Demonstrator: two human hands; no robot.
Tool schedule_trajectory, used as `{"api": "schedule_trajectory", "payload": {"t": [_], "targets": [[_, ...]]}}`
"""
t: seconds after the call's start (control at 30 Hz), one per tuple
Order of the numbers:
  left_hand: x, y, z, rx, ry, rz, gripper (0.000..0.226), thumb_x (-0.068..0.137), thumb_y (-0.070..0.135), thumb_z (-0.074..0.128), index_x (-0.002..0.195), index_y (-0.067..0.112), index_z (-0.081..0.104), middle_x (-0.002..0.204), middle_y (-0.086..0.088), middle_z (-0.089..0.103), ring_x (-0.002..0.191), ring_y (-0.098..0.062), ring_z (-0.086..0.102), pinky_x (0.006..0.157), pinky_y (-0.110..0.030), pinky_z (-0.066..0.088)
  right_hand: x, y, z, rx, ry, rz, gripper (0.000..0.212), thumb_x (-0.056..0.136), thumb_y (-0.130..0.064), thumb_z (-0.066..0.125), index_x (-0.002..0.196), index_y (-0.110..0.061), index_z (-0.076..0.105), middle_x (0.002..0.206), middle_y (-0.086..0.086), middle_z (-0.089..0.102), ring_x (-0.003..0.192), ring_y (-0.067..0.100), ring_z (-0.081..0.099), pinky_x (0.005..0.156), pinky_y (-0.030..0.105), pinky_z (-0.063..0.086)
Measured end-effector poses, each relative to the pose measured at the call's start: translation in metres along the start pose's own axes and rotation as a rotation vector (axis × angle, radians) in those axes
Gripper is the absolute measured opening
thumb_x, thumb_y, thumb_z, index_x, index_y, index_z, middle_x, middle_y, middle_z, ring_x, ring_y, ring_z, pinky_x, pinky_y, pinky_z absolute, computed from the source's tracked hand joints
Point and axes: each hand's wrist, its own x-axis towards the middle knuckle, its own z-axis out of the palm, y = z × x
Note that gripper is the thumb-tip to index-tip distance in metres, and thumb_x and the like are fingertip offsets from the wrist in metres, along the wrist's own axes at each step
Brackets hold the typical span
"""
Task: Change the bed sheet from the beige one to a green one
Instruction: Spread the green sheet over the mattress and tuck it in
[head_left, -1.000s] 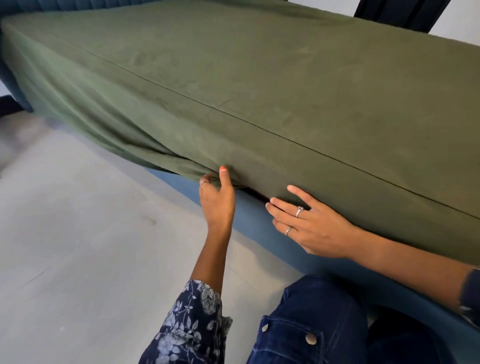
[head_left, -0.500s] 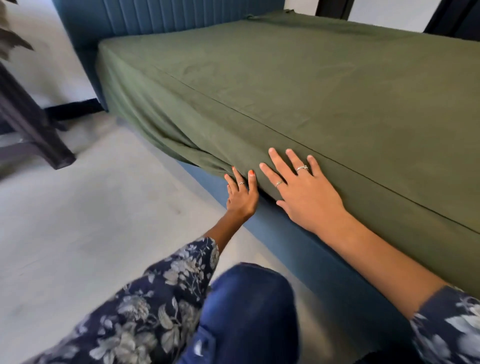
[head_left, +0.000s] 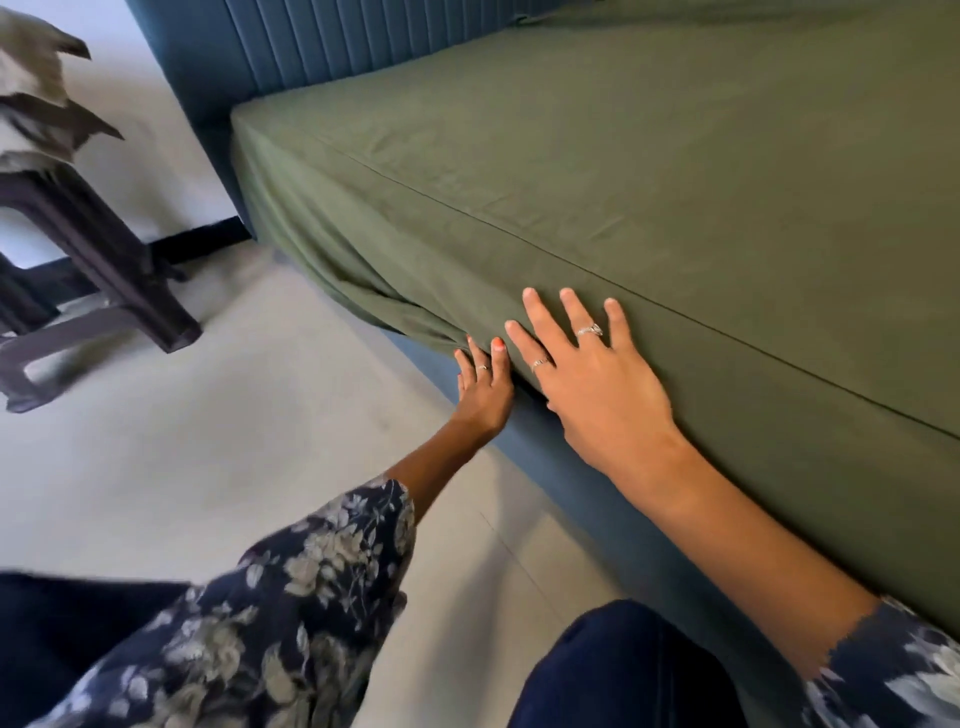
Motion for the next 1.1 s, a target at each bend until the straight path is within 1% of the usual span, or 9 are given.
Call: {"api": "schedule_trajectory", "payload": {"t": [0.1, 0.2, 0.4, 0.5, 0.67, 0.8, 0.93, 1.03, 1.1], "targets": [[-0.007, -0.002, -0.012, -0.142, -0.042, -0.008, 0.058, 0.103, 0.044, 0.017, 0.153, 0.019, 0.002, 0.16, 0.001, -0.008, 0.146, -0.016, -0.016, 0.118, -0.034, -0.003, -0.002, 0.002, -0.001, 0.061, 0.063, 0.067, 0.096, 0.068, -0.033, 0.082, 0.149, -0.018, 0.031, 0.158, 0.011, 0.021, 0.139, 0.037, 0.031, 0.107, 0.059, 0.028], [0.007, -0.015, -0.038, -0.293, -0.051, -0.065, 0.063, 0.098, 0.057, 0.024, 0.151, 0.023, 0.023, 0.158, 0.006, 0.021, 0.146, -0.013, 0.013, 0.12, -0.038, 0.014, 0.011, -0.005, -0.003, 0.186, 0.155, 0.169, 0.068, 0.07, -0.035, 0.079, 0.131, -0.017, 0.058, 0.144, 0.01, 0.046, 0.127, 0.038, 0.048, 0.1, 0.06, 0.036], [0.037, -0.02, -0.075, -0.773, 0.03, -0.325, 0.033, 0.101, 0.039, 0.039, 0.123, 0.017, 0.049, 0.125, -0.002, 0.05, 0.11, -0.031, 0.057, 0.087, -0.043, 0.054, 0.048, -0.03, -0.014, 0.186, 0.276, 0.392, 0.026, 0.086, -0.033, 0.063, 0.109, -0.022, 0.068, 0.107, 0.007, 0.057, 0.089, 0.036, 0.051, 0.076, 0.047, 0.044], [0.057, -0.023, -0.087, -0.986, -0.036, -0.436, 0.041, 0.1, 0.037, 0.043, 0.131, 0.009, 0.045, 0.132, -0.016, 0.047, 0.104, -0.038, 0.058, 0.075, -0.04, 0.056, 0.055, -0.035, -0.01, 0.175, 0.288, 0.43, 0.026, 0.088, -0.032, 0.058, 0.113, -0.025, 0.067, 0.106, 0.008, 0.055, 0.087, 0.034, 0.048, 0.076, 0.046, 0.043], [0.066, -0.025, -0.094, -1.245, -0.122, -0.627, 0.037, 0.1, 0.03, 0.046, 0.132, 0.013, 0.042, 0.137, -0.023, 0.036, 0.118, -0.038, 0.048, 0.095, -0.046, 0.046, 0.048, -0.042, -0.002, 0.14, 0.303, 0.466, 0.03, 0.086, -0.023, 0.056, 0.113, -0.025, 0.069, 0.111, 0.009, 0.062, 0.088, 0.033, 0.052, 0.086, 0.044, 0.045], [0.071, -0.021, -0.108, -1.317, -0.187, -0.692, 0.027, 0.1, 0.031, 0.041, 0.12, 0.013, 0.044, 0.134, -0.016, 0.036, 0.12, -0.033, 0.045, 0.093, -0.049, 0.043, 0.046, -0.053, -0.017, 0.285, 0.179, 0.592, 0.037, 0.087, -0.031, 0.047, 0.118, -0.024, 0.066, 0.126, 0.007, 0.058, 0.106, 0.033, 0.053, 0.101, 0.045, 0.039], [0.079, -0.022, -0.128, -1.338, -0.299, -0.741, 0.046, 0.1, 0.04, 0.037, 0.132, 0.006, 0.04, 0.124, -0.013, 0.04, 0.125, -0.034, 0.044, 0.092, -0.055, 0.043, 0.052, -0.066, -0.025, 0.43, 0.089, 0.75, 0.04, 0.084, -0.039, 0.046, 0.118, -0.03, 0.064, 0.134, 0.001, 0.052, 0.124, 0.029, 0.047, 0.109, 0.043, 0.026], [0.093, -0.025, -0.134, -1.358, -0.386, -0.718, 0.046, 0.1, 0.046, 0.032, 0.122, 0.006, 0.043, 0.114, -0.012, 0.047, 0.129, -0.03, 0.043, 0.092, -0.053, 0.041, 0.061, -0.069, -0.028, 0.526, 0.1, 0.877, 0.032, 0.081, -0.04, 0.05, 0.108, -0.039, 0.067, 0.135, -0.008, 0.049, 0.119, 0.016, 0.042, 0.108, 0.035, 0.021], [0.1, -0.027, -0.137, -1.369, -0.458, -0.721, 0.057, 0.099, 0.051, 0.032, 0.133, 0.005, 0.042, 0.127, -0.015, 0.046, 0.132, -0.028, 0.042, 0.097, -0.052, 0.039, 0.067, -0.071, -0.03, 0.56, 0.12, 0.947, 0.028, 0.079, -0.041, 0.05, 0.101, -0.042, 0.068, 0.133, -0.015, 0.047, 0.111, 0.006, 0.038, 0.107, 0.026, 0.016]]}}
